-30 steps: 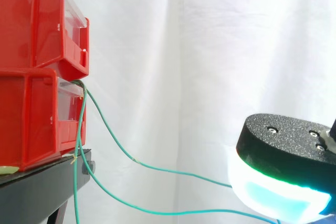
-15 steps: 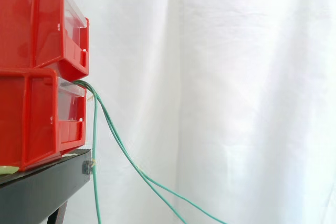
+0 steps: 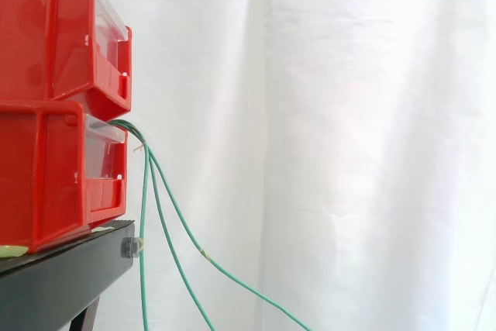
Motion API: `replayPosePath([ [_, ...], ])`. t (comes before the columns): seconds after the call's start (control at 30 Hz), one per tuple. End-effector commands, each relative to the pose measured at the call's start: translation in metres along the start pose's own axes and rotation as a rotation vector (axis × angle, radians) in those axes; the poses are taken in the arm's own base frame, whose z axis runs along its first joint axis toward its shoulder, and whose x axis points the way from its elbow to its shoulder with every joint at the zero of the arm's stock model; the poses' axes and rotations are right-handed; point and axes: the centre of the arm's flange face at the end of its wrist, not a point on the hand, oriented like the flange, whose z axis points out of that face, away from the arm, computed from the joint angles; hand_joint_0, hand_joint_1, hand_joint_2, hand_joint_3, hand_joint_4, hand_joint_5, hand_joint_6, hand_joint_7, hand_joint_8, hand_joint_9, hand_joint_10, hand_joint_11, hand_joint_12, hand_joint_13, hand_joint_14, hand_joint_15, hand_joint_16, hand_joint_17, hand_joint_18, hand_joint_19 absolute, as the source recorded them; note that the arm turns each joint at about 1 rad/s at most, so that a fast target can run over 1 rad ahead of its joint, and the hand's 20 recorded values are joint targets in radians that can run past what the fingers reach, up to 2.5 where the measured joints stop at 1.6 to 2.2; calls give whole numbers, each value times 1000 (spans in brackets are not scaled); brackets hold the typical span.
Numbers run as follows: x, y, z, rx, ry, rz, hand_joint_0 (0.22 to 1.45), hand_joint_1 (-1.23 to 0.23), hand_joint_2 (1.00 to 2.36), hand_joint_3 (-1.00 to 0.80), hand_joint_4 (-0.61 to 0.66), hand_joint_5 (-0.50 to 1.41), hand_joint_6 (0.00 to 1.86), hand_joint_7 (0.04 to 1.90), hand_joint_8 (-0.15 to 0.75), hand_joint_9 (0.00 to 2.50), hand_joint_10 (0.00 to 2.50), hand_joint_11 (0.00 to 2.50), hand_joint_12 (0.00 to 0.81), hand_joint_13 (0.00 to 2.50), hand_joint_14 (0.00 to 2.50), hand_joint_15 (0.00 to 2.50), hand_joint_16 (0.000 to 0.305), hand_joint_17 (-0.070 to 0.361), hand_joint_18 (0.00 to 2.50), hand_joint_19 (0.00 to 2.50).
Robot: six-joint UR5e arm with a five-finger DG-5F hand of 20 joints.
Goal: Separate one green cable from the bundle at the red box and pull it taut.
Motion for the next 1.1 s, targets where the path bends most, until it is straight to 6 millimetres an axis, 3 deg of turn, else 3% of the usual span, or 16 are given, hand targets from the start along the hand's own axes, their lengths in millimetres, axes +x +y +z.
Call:
replayPosePath([
  [0.0,0,0,-2,2,0,12,403,-704,1000,-500,157,-218,502,708,461,660,6,191,539,550,7,204,113,254,1043,386],
  [0.23,0,0,-2,2,1,18,402,-700,1000,-500,153,-219,502,704,466,636,4,153,544,536,6,184,114,257,1036,373],
  [0.37,2,5,-2,-2,3,56,398,-700,1000,-500,121,-225,502,690,475,497,0,16,556,479,4,121,118,265,1039,314],
  [0.5,3,16,-4,-7,4,98,395,-694,1000,-500,101,-242,502,678,447,304,0,0,564,540,4,125,124,280,1429,303],
  [0.63,6,27,-6,-13,9,168,394,-690,1000,-500,76,-258,501,655,447,242,0,0,575,534,3,95,127,286,1457,259],
  [0.9,20,44,-5,-27,19,418,396,-684,1000,-500,57,-263,501,628,480,506,0,0,601,744,3,78,120,271,1427,299],
  [1.07,21,43,-4,-23,21,417,392,-664,1000,-500,95,-257,501,632,483,534,0,0,597,748,2,91,119,269,1419,307],
])
